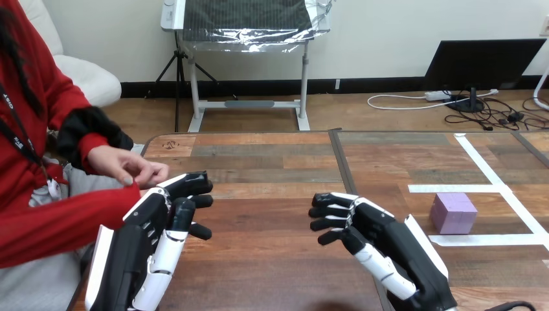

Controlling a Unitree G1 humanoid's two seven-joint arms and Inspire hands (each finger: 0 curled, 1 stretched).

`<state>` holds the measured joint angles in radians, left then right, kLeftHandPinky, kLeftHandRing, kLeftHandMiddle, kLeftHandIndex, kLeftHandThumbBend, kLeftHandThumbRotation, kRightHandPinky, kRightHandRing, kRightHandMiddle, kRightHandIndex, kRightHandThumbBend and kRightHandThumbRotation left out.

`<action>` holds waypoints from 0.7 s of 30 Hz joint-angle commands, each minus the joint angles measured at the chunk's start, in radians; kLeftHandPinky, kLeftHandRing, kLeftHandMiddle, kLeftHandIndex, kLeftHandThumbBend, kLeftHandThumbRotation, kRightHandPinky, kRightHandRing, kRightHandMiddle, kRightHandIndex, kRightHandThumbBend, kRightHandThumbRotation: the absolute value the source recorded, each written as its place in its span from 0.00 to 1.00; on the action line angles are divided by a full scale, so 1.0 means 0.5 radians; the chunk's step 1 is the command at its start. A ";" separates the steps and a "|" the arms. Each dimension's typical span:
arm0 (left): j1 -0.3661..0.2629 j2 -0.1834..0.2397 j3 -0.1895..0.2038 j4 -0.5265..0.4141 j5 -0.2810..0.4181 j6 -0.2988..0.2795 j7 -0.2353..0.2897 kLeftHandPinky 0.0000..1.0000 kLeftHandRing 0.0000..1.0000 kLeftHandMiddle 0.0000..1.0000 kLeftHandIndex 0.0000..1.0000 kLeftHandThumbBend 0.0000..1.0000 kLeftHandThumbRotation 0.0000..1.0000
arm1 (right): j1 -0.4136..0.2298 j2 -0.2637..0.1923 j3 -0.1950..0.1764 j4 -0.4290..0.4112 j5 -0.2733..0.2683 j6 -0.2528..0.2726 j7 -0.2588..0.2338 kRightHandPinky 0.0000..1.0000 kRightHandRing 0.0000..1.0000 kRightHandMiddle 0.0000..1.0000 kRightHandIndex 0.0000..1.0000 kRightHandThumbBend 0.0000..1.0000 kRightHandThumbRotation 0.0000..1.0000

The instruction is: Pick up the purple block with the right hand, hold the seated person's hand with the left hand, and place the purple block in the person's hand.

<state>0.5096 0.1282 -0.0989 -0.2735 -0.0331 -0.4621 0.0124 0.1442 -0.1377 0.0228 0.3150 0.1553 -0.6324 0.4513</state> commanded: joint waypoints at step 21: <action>-0.118 -0.063 0.036 0.028 -0.048 -0.070 -0.028 0.57 0.72 0.73 0.71 0.42 0.80 | -0.787 -0.121 -0.174 0.658 -0.154 -0.247 -0.230 0.76 0.78 0.79 0.81 0.85 1.00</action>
<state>0.5096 0.1292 -0.0987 -0.2730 -0.0445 -0.4621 0.0026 -0.0270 -0.1347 -0.0054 0.4998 0.1155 -0.6415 0.3850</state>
